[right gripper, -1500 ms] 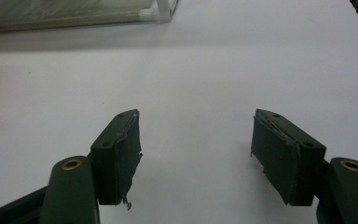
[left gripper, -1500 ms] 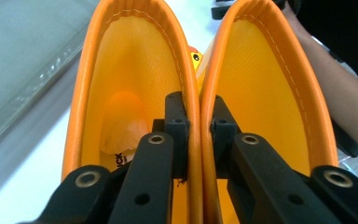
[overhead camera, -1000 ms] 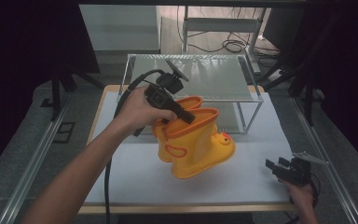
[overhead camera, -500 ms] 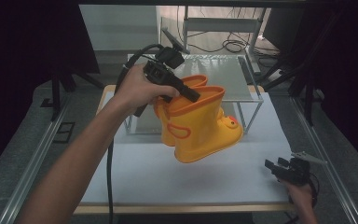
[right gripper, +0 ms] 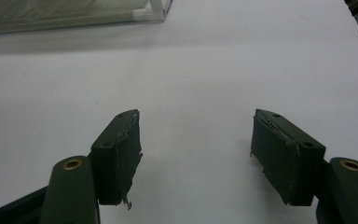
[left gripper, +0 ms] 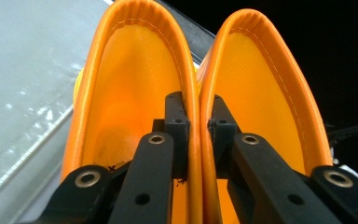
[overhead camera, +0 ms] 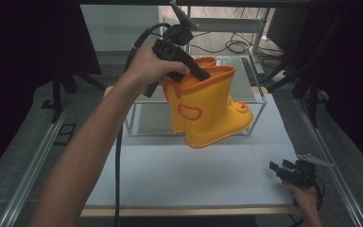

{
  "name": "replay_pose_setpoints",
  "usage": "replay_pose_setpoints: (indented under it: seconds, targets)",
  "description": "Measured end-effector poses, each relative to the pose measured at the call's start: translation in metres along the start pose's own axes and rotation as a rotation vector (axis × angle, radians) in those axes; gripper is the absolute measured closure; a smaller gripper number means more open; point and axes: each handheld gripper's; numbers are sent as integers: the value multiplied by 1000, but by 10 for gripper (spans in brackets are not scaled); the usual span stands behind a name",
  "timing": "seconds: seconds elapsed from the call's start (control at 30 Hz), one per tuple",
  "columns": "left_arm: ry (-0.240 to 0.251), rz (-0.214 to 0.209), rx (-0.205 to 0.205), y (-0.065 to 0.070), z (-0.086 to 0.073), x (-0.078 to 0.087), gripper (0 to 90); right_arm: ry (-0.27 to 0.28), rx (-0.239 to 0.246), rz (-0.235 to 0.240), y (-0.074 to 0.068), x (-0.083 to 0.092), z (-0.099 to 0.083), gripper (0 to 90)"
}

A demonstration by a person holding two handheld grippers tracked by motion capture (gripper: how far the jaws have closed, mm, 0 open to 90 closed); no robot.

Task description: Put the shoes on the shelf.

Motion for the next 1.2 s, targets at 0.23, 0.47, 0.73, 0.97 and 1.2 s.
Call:
replay_pose_setpoints:
  seconds: [0.23, 0.47, 0.73, 0.97, 1.2]
  targets:
    - [30, 24, 35, -10, 15, 3, 821, 9, -3, -3, 0, 1, 0, 328]
    - [70, 51, 82, -24, 25, 7, 821, 15, -6, -5, 0, 3, 1, 328]
    - [119, 117, 146, -43, 39, 11, 821, 19, -3, -3, -1, 3, 2, 328]
    - [177, 202, 214, -59, 48, 6, 821, 19, -2, 0, -2, 3, 2, 328]
    - [215, 274, 276, -74, 57, 0, 821, 15, 4, 3, -3, 1, 2, 328]
Point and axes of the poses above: each handheld gripper's, and its own axes: x roughly backward along the jaws, z roughly out of its top, y roughly to its right, and after that the axes turned 8 degrees about x, right-handed
